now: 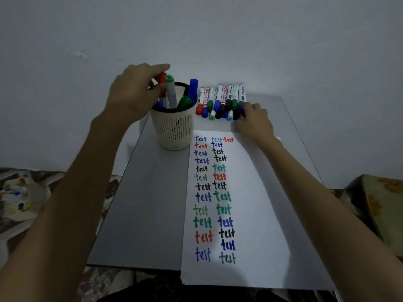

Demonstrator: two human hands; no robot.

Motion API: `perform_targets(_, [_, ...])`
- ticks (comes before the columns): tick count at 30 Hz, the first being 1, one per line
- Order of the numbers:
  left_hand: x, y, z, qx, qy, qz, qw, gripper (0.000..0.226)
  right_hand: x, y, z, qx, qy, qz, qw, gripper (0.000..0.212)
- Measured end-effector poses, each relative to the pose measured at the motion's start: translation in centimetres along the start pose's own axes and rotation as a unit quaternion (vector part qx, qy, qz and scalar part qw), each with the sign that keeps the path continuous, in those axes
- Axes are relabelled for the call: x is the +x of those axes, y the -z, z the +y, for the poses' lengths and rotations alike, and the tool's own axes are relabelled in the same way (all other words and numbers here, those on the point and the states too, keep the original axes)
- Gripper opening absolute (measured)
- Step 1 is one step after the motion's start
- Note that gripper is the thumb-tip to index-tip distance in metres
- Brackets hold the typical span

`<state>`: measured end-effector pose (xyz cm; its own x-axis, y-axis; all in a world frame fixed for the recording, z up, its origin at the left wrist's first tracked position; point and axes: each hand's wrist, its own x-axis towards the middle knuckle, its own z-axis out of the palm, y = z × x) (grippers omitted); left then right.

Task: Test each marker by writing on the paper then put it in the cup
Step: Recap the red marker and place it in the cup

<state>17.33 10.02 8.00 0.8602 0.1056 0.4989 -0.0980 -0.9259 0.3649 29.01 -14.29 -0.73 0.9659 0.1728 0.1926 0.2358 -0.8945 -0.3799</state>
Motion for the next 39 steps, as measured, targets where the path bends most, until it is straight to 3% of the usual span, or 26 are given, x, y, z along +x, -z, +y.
perform_targets(2, [-0.4, -0.3, -0.3, -0.042, 0.008, 0.007, 0.999, 0.053, 0.2, -0.7, 0.0, -0.061, 0.029, -0.003, 0.998, 0.058])
perform_targets(5, [-1.9, -0.6, -0.6, -0.09, 0.016, 0.057, 0.994, 0.055, 0.7, -1.0, 0.0, -0.033, 0.031, 0.044, 0.998, 0.047])
perform_targets(7, [-3.7, -0.6, -0.2, -0.077, -0.008, 0.138, 0.987, 0.048, 0.8, -1.0, 0.2, -0.006, 0.034, 0.094, 0.995, 0.031])
perform_targets(11, [-8.6, -0.4, 2.9, -0.131, -0.018, 0.311, 0.941, 0.021, 0.6, -0.8, 0.7, 0.031, 0.03, 0.131, 0.99, 0.017])
perform_targets(13, [-11.0, -1.0, 4.2, -0.16, -0.016, 0.317, 0.935, 0.014, 0.3, -0.6, 0.8, 0.044, 0.026, 0.144, 0.988, 0.014])
perform_targets(17, [-13.9, -3.0, 5.4, -0.234, 0.02, 0.219, 0.947, 0.013, -0.8, 0.1, 0.5, 0.181, -0.029, 0.176, 0.967, 0.014])
perform_targets(19, [-14.5, -3.8, 5.7, -0.279, 0.04, 0.167, 0.945, 0.014, -1.5, 0.8, 0.3, 0.317, -0.1, 0.182, 0.925, 0.013])
perform_targets(20, [-14.6, -4.2, 5.9, -0.303, 0.052, 0.134, 0.942, 0.016, -2.0, 1.3, 0.1, 0.409, -0.143, 0.179, 0.883, 0.014])
perform_targets(23, [-14.7, -5.1, 6.6, -0.376, 0.089, 0.029, 0.922, 0.018, -5.0, 3.5, -0.7, 0.663, -0.239, 0.113, 0.7, 0.015])
perform_targets(25, [-14.6, -5.6, 7.4, -0.415, 0.111, -0.012, 0.903, 0.018, -8.1, 4.7, -1.6, 0.72, -0.247, 0.068, 0.645, 0.014])
perform_targets(27, [-14.3, -5.9, 8.3, -0.457, 0.145, -0.045, 0.876, 0.015, -11.4, 5.3, -2.5, 0.724, -0.216, 0.02, 0.655, 0.013])
perform_targets(31, [-13.4, -6.2, 9.4, -0.543, 0.213, -0.116, 0.804, 0.032, -17.4, 5.5, -4.2, 0.636, -0.116, -0.063, 0.761, 0.015])
perform_targets(35, [-13.5, -6.3, 9.6, -0.53, 0.194, -0.09, 0.821, 0.031, -19.5, 6.1, -4.4, 0.563, -0.008, -0.103, 0.82, 0.019])
perform_targets(39, [-14.0, -6.0, 9.2, -0.545, 0.152, -0.14, 0.813, 0.023, -18.7, 6.4, -3.6, 0.539, -0.041, -0.03, 0.841, 0.034])
